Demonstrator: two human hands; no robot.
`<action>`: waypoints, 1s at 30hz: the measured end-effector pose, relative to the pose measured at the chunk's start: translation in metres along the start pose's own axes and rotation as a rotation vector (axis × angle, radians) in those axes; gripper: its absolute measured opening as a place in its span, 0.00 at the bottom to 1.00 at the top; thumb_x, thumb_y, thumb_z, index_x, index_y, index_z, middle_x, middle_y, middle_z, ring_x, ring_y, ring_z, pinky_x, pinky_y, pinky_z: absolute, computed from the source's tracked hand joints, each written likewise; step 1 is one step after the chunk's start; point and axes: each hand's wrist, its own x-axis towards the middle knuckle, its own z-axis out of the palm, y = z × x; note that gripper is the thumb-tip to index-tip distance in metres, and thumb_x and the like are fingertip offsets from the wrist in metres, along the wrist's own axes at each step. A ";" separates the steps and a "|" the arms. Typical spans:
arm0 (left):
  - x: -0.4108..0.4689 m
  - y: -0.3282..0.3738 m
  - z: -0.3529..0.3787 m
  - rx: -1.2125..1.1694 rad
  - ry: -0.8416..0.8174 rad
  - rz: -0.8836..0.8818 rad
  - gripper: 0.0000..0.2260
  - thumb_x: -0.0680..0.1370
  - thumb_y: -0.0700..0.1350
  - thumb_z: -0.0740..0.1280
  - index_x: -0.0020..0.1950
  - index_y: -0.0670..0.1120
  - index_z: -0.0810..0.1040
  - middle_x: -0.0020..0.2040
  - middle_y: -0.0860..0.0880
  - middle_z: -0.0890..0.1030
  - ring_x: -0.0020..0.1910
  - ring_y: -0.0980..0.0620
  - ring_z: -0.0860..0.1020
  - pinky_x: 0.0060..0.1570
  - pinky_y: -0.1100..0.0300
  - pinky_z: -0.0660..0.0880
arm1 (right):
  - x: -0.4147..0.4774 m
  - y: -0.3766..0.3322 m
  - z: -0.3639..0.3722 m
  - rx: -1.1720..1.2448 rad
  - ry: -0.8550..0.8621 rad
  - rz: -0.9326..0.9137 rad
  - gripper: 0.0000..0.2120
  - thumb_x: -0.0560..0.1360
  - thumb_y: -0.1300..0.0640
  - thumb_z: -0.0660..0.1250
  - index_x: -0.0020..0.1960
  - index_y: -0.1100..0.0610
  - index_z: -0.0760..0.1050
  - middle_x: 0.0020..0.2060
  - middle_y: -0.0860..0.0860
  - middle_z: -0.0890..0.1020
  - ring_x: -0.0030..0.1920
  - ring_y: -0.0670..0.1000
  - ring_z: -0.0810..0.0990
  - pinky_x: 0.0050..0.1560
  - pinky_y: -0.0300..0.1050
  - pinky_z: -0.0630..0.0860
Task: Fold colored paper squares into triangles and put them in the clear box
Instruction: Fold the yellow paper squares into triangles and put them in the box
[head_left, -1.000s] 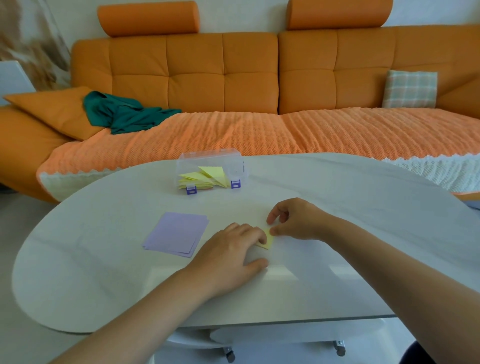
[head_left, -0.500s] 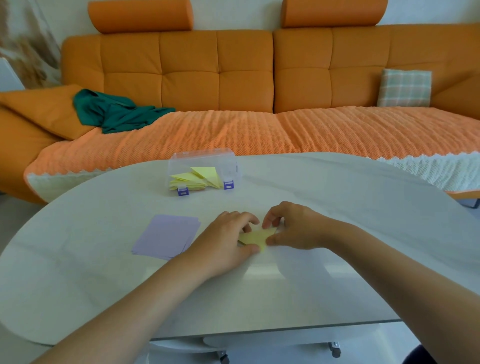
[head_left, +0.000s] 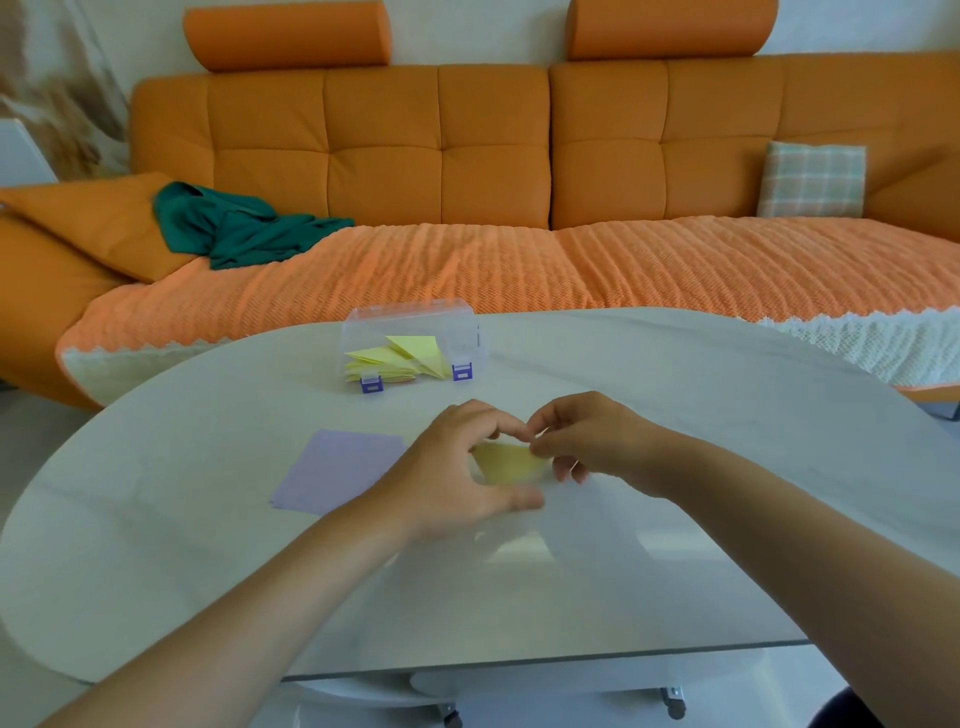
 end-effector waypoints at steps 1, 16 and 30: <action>-0.002 0.000 -0.002 0.084 -0.018 0.071 0.20 0.65 0.58 0.79 0.54 0.63 0.77 0.55 0.61 0.76 0.57 0.61 0.72 0.57 0.69 0.68 | 0.000 -0.002 -0.001 0.097 -0.015 0.042 0.07 0.75 0.64 0.70 0.52 0.57 0.79 0.32 0.49 0.80 0.32 0.49 0.78 0.34 0.44 0.74; 0.004 0.004 -0.017 -0.290 0.203 -0.287 0.03 0.74 0.48 0.74 0.41 0.55 0.86 0.38 0.56 0.86 0.38 0.58 0.85 0.45 0.59 0.81 | -0.013 -0.020 0.013 -0.025 0.133 -0.271 0.05 0.75 0.53 0.71 0.42 0.51 0.84 0.35 0.47 0.85 0.36 0.41 0.80 0.37 0.34 0.74; 0.003 0.006 -0.022 -0.175 0.152 -0.319 0.05 0.73 0.47 0.73 0.37 0.53 0.85 0.35 0.56 0.85 0.36 0.60 0.83 0.42 0.62 0.79 | -0.010 -0.017 0.020 -0.210 0.193 -0.284 0.05 0.69 0.53 0.70 0.35 0.48 0.82 0.30 0.43 0.83 0.27 0.41 0.75 0.28 0.34 0.73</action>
